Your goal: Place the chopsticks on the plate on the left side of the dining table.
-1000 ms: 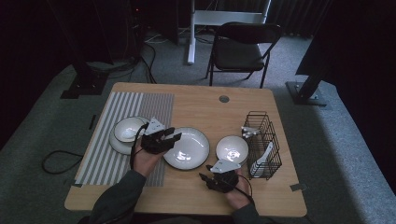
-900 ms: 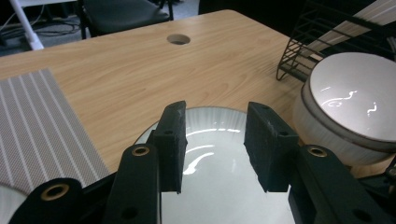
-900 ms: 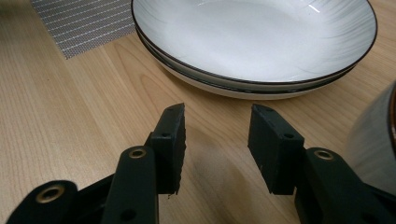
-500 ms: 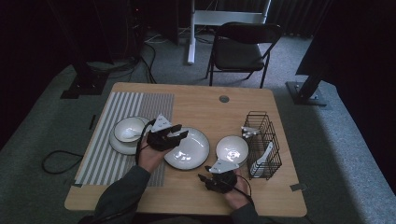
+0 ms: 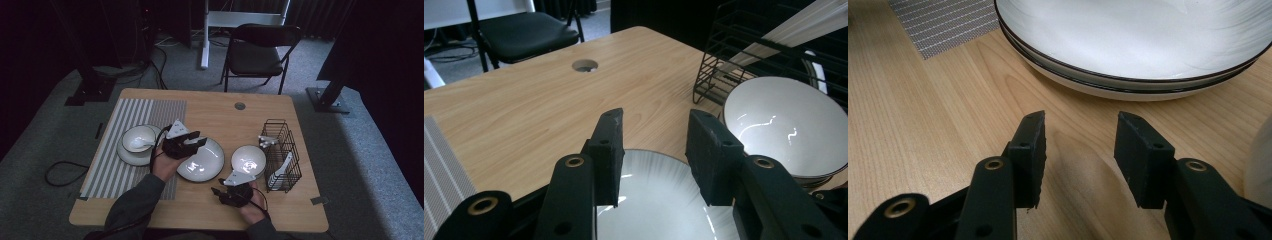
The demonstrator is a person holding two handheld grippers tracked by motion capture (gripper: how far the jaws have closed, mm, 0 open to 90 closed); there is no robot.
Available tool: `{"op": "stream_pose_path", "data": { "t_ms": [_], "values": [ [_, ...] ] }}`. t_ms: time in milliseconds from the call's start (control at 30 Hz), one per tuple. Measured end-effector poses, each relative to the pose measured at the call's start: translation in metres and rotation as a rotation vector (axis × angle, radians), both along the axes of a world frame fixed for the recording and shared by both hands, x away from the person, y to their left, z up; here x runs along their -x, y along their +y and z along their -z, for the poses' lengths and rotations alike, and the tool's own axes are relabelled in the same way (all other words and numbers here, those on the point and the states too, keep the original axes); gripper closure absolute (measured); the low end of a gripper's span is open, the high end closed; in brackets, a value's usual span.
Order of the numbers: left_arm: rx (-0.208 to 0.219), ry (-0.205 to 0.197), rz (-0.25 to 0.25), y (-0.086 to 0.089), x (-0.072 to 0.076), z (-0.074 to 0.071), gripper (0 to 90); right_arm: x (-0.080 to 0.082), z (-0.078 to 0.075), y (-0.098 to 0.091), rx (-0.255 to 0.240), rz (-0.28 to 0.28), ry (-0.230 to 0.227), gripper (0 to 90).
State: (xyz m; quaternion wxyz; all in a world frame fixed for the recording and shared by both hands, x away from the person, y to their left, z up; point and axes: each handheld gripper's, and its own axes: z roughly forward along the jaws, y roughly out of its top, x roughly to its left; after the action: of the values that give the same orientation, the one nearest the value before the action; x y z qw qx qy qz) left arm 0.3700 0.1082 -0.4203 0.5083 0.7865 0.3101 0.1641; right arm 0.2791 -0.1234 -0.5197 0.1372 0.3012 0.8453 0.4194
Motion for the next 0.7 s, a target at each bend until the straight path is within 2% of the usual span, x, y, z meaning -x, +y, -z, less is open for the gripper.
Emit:
{"op": "stream_pose_path", "data": {
  "t_ms": [700],
  "values": [
    [-0.015, -0.046, 0.086, -0.032, -0.007, -0.016, 59.7, -0.002, 0.002, 0.001, 0.004, -0.003, 0.004, 55.1]
  ]
}}
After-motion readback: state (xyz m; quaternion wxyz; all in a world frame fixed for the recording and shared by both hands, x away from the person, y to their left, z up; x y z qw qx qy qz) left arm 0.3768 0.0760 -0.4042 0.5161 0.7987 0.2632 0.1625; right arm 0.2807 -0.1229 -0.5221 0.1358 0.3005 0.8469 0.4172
